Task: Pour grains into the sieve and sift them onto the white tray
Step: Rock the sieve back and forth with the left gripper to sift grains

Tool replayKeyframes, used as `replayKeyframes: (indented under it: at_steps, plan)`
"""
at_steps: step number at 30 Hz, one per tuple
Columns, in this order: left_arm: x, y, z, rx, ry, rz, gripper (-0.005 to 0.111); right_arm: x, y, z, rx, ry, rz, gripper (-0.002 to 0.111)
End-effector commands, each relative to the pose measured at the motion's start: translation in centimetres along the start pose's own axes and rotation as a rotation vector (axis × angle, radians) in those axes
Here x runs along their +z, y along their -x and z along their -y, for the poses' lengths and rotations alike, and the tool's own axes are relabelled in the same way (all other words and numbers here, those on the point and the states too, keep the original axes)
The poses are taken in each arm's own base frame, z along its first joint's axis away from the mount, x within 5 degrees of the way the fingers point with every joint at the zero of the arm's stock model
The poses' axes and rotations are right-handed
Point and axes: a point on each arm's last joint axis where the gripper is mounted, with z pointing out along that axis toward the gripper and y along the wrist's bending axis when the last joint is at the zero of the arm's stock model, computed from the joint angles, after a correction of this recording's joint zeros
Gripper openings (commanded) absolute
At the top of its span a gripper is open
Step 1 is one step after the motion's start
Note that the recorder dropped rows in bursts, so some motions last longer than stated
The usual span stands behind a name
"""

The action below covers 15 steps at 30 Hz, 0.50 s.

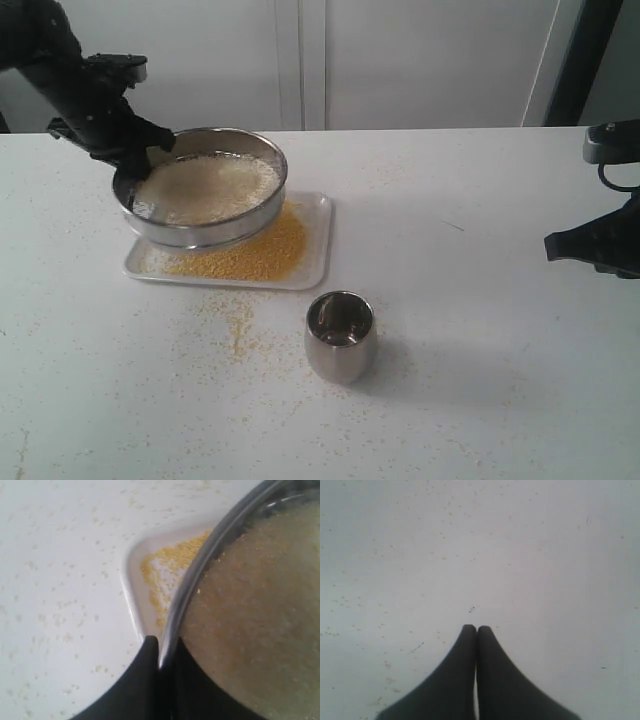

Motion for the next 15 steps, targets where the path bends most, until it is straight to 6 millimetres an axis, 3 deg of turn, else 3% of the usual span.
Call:
replayKeyframes:
  at_steps: [1, 4, 5, 9, 10, 13, 15]
  plan:
    - [-1.4, 0.7, 2.7, 0.271, -0.141, 0.056, 0.000, -0.1, 0.3, 0.2, -0.001, -0.006, 0.016, 0.000]
    - [-1.5, 0.9, 0.1, -0.344, 0.017, 0.089, 0.000, -0.1, 0.3, 0.2, -0.001, -0.006, 0.016, 0.000]
    - [-1.5, 1.0, 0.2, -0.329, 0.001, 0.096, 0.000, -0.1, 0.3, 0.2, -0.001, -0.006, 0.016, 0.000]
    - [-2.2, 0.8, 3.4, 0.387, -0.276, 0.116, 0.000, -0.1, 0.3, 0.2, -0.001, -0.006, 0.019, 0.000]
    - [-2.0, 0.8, 2.9, 0.310, -0.226, 0.098, 0.000, -0.1, 0.3, 0.2, -0.001, -0.006, 0.019, 0.000]
    - [-1.8, 0.5, -0.2, -0.276, 0.035, 0.050, 0.000, -0.1, 0.3, 0.2, -0.001, -0.006, 0.019, 0.000]
    - [-1.7, 0.4, -0.1, -0.164, 0.052, 0.029, 0.000, -0.1, 0.3, 0.2, -0.001, -0.006, 0.019, 0.000]
